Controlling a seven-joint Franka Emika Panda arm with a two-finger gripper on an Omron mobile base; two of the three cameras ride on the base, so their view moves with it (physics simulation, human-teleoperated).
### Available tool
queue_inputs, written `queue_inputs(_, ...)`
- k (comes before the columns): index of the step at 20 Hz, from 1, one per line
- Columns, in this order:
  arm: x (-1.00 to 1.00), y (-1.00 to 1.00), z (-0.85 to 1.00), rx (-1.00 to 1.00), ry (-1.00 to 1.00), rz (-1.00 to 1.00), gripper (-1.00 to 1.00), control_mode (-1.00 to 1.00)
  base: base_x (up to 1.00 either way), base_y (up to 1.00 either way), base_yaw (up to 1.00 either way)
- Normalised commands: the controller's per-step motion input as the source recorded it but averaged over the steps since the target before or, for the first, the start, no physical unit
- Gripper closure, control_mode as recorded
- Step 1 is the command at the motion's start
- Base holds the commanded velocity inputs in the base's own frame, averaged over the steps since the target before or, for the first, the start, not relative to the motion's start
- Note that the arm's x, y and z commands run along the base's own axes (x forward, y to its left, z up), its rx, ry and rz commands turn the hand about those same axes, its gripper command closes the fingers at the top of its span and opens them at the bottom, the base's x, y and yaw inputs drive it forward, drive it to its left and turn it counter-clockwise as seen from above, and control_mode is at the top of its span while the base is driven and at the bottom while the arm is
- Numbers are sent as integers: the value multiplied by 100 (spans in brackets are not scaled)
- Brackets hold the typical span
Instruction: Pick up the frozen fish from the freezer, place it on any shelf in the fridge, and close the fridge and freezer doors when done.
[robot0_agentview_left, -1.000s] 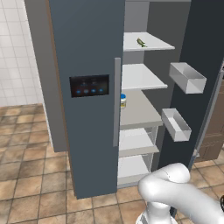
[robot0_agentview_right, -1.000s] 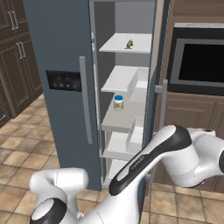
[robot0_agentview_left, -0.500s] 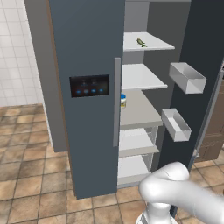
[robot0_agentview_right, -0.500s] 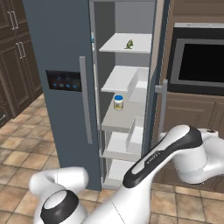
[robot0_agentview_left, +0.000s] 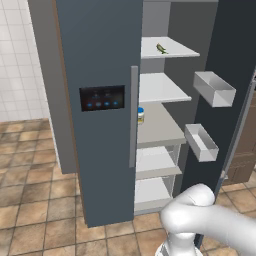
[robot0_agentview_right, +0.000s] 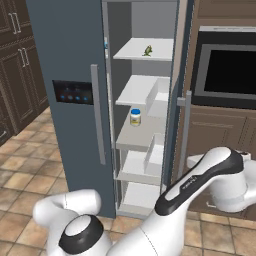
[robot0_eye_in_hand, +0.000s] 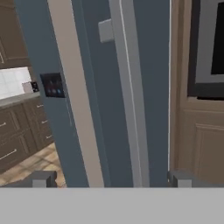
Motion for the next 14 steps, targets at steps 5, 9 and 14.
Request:
queue_inputs(5,34,0,-32,4,0,0,-100,-100,0,0,0)
queue_inputs(9,43,0,-28,3,0,1,-100,-100,0,0,0)
queue_inputs(14,40,0,-8,1,0,9,-100,-100,0,0,0)
